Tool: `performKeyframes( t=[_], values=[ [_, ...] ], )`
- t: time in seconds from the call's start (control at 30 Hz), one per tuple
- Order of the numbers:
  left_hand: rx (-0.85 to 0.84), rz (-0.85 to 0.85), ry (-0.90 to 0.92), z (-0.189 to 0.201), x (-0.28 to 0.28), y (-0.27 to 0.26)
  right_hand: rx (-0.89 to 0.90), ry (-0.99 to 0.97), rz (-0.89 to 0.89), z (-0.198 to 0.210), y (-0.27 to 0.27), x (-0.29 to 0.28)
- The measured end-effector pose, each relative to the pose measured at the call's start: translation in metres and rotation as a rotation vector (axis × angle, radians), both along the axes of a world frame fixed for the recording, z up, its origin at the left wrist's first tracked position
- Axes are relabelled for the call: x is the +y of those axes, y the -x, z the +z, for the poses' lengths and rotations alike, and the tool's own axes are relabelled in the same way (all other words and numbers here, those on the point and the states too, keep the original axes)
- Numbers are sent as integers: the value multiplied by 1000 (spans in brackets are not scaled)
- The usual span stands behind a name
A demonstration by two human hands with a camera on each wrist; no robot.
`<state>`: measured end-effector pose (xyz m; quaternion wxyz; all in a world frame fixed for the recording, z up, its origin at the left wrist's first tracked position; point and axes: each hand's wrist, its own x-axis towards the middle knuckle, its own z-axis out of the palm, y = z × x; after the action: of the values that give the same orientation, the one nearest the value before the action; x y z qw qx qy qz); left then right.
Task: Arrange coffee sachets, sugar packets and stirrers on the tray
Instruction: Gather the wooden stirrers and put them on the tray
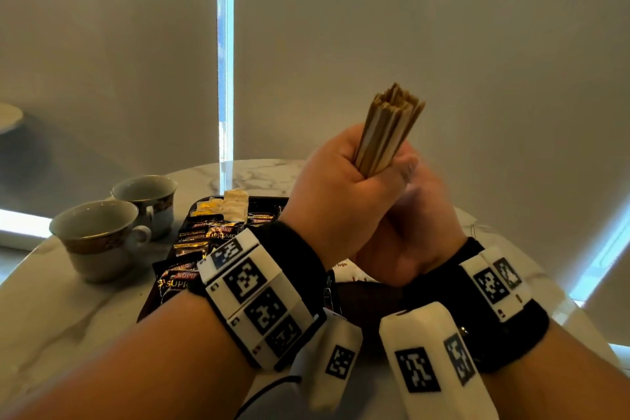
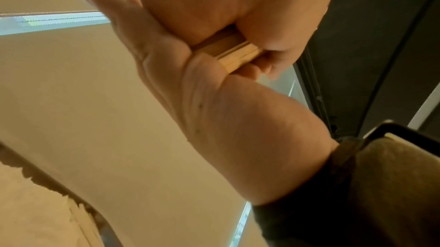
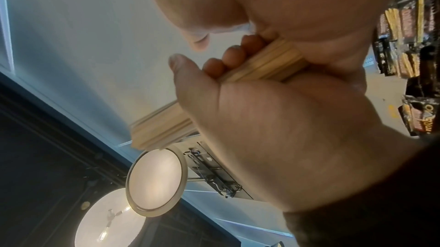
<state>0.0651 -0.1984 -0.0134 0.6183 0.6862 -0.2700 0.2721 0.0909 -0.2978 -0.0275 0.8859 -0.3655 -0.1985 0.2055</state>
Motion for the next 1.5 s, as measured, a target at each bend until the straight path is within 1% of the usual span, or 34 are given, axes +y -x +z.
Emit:
performKeyframes(
  t=[0.13, 0.27, 0.33, 0.37, 0.4, 0.47, 0.53, 0.57, 0.63, 0.67, 0.7, 0.73, 0.83, 0.87, 0.97, 1.0, 1.07, 1.13, 1.27, 1.33, 1.4, 1.43, 1.47, 1.5],
  values=[
    [17, 41, 17, 0, 0, 0, 49, 65, -51, -3, 0, 2],
    [43, 48, 15, 1, 1, -4, 116, 79, -97, 1, 3, -5],
    [83, 59, -21, 1, 4, -5, 98, 155, -98, 4, 5, -6],
    [103, 68, -61, 2, 7, -6, 74, 240, -138, 7, 3, -8],
    [119, 75, -130, 3, 10, -6, 48, 334, -207, 10, 1, -10],
    [151, 108, -361, 7, 16, -7, -45, 460, -391, 20, -3, -22],
    [200, 199, -640, 11, 22, -7, -153, 478, -570, 33, -4, -37],
    [223, 253, -743, 13, 24, -7, -196, 483, -647, 39, -3, -43],
    [252, 327, -864, 15, 26, -6, -272, 510, -755, 46, 0, -48],
    [257, 346, -902, 14, 24, -5, -312, 534, -785, 45, 1, -46],
    [254, 361, -937, 13, 21, -4, -344, 568, -779, 43, 4, -39],
    [243, 373, -975, 12, 17, -3, -367, 615, -747, 39, 6, -30],
    [203, 409, -1058, 9, 11, -3, -475, 855, -638, 25, 7, -16],
    [214, 409, -1052, 10, 12, -2, -476, 852, -632, 25, 6, -17],
    [247, 418, -1024, 12, 17, -4, -396, 688, -656, 35, 5, -28],
    [242, 422, -1028, 12, 16, -5, -378, 675, -656, 35, 4, -29],
    [225, 439, -1053, 9, 12, -6, -377, 693, -588, 31, 7, -21],
    [221, 458, -1076, 7, 7, -6, -401, 761, -541, 26, 9, -13],
    [240, 403, -1050, 7, 5, -8, -322, 745, -586, 29, 6, -12],
    [243, 372, -1024, 7, 7, -9, -266, 698, -569, 30, 5, -14],
    [258, 316, -892, 7, 14, -11, -206, 591, -551, 28, 2, -17],
    [266, 270, -770, 8, 17, -11, -166, 533, -549, 26, -1, -20],
    [264, 221, -602, 10, 21, -11, -117, 478, -529, 22, -6, -21],
    [243, 174, -397, 11, 23, -11, -61, 436, -491, 19, -10, -22]
  ],
)
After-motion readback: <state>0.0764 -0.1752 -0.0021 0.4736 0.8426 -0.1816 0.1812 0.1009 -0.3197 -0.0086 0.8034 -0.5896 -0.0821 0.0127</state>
